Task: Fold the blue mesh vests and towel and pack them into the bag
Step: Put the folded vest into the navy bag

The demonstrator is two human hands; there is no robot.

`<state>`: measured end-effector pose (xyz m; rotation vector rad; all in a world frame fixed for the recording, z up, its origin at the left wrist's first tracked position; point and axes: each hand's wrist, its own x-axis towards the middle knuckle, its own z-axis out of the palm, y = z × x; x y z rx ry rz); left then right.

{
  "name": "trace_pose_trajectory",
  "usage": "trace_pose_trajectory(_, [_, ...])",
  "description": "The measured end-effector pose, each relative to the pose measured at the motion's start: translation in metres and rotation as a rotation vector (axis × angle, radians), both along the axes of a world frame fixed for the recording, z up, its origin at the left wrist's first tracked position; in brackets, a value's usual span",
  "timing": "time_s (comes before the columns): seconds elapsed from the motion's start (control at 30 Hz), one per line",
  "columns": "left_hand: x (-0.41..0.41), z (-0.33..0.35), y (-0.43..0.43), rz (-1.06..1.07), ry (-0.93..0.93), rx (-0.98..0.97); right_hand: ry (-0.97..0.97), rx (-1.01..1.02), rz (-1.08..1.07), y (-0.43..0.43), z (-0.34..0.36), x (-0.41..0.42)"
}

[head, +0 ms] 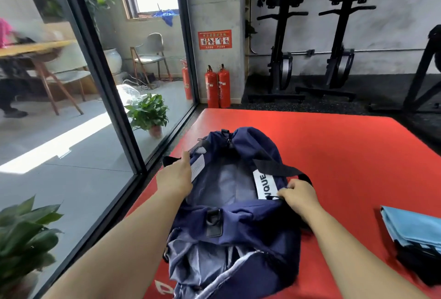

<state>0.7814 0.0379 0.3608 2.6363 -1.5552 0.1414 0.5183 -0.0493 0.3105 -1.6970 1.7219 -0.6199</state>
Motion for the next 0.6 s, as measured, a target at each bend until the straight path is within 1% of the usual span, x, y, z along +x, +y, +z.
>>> trace_pose_trajectory(0.1, [-0.006,0.001,-0.005,-0.031,0.02,0.015,-0.003,0.052,-0.031,0.002,-0.004,-0.006])
trace_pose_trajectory(0.17, [-0.01,0.003,-0.011,-0.098,-0.073,0.007,0.077,0.068,0.012,0.001,-0.001,-0.005])
trace_pose_trajectory(0.23, [-0.014,0.003,-0.025,-0.278,-0.192,-0.01,0.148,0.082,0.076,-0.004,0.005,-0.002])
trace_pose_trajectory(0.27, [-0.019,0.002,-0.031,-0.396,-0.21,0.036,0.174,0.09,0.098,-0.008,0.008,0.0])
trace_pose_trajectory(0.3, [-0.025,-0.001,-0.037,-0.498,-0.189,0.123,0.197,0.095,0.114,-0.01,0.011,0.002])
trace_pose_trajectory(0.33, [-0.032,-0.005,-0.042,-0.556,-0.145,0.241,0.217,0.099,0.122,-0.013,0.013,0.005])
trace_pose_trajectory(0.37, [-0.037,-0.011,-0.046,-0.575,-0.114,0.364,0.226,0.1,0.126,-0.015,0.014,0.008])
trace_pose_trajectory(0.4, [-0.04,-0.018,-0.049,-0.579,-0.123,0.458,0.227,0.096,0.129,-0.017,0.014,0.01])
trace_pose_trajectory(0.43, [-0.04,-0.025,-0.051,-0.581,-0.17,0.522,0.232,0.09,0.13,-0.019,0.013,0.01])
trace_pose_trajectory(0.5, [-0.033,-0.034,-0.052,-0.573,-0.273,0.594,0.258,0.075,0.115,-0.024,0.01,0.007])
trace_pose_trajectory(0.6, [-0.019,-0.036,-0.051,-0.561,-0.325,0.65,0.277,0.06,0.057,-0.028,0.005,-0.004])
